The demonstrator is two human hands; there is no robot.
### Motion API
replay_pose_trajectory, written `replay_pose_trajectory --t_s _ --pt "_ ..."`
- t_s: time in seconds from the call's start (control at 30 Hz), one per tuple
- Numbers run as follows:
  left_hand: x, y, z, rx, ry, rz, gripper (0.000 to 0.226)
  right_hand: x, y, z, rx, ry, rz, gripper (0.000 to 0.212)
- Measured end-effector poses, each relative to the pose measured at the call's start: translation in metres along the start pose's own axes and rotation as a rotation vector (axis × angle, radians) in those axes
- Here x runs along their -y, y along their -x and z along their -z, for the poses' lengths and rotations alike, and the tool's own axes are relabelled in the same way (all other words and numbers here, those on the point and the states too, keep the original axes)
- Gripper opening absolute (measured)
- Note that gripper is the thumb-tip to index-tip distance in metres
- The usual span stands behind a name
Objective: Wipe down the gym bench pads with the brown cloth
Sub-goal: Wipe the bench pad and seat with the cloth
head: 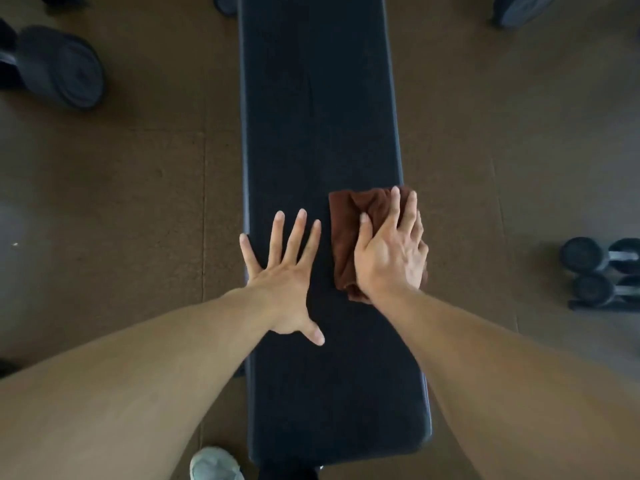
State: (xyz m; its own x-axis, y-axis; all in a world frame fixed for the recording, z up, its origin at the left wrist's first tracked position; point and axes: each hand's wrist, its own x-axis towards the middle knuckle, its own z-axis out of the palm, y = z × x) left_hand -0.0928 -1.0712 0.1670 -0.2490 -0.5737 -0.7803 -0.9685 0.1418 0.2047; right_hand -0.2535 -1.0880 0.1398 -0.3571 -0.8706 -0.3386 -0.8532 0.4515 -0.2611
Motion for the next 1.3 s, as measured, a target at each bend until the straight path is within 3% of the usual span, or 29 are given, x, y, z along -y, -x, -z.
replay_pose_trajectory --t_s 0.27,0.53,0.7,0.87,1.03,1.17,1.3 --pt "0.000 -0.003 0.001 0.032 0.050 0.004 0.169 0.067 -0.126 0.018 -0.019 0.081 0.185 0.069" --pt "0.005 0.002 -0.004 -0.077 0.047 -0.051 0.171 0.044 -0.093 0.015 -0.019 0.156 0.502 0.070" --pt "0.011 0.003 -0.012 -0.167 0.004 -0.096 0.169 0.021 -0.029 -0.002 -0.049 0.088 0.407 0.065" --pt "0.047 0.018 -0.023 -0.255 -0.042 -0.276 0.142 0.008 0.052 -0.028 -0.070 0.056 0.203 0.066" --pt "0.086 0.037 -0.018 -0.204 -0.229 -0.439 0.122 0.016 0.128 -0.054 -0.045 0.043 0.098 0.069" --pt "0.106 0.031 0.022 -0.200 -0.286 -0.352 0.115 0.027 0.161 -0.071 -0.021 0.076 0.031 0.072" --pt "0.101 -0.009 0.076 -0.236 -0.388 -0.323 0.130 0.025 0.153 -0.072 -0.027 0.130 0.067 0.070"
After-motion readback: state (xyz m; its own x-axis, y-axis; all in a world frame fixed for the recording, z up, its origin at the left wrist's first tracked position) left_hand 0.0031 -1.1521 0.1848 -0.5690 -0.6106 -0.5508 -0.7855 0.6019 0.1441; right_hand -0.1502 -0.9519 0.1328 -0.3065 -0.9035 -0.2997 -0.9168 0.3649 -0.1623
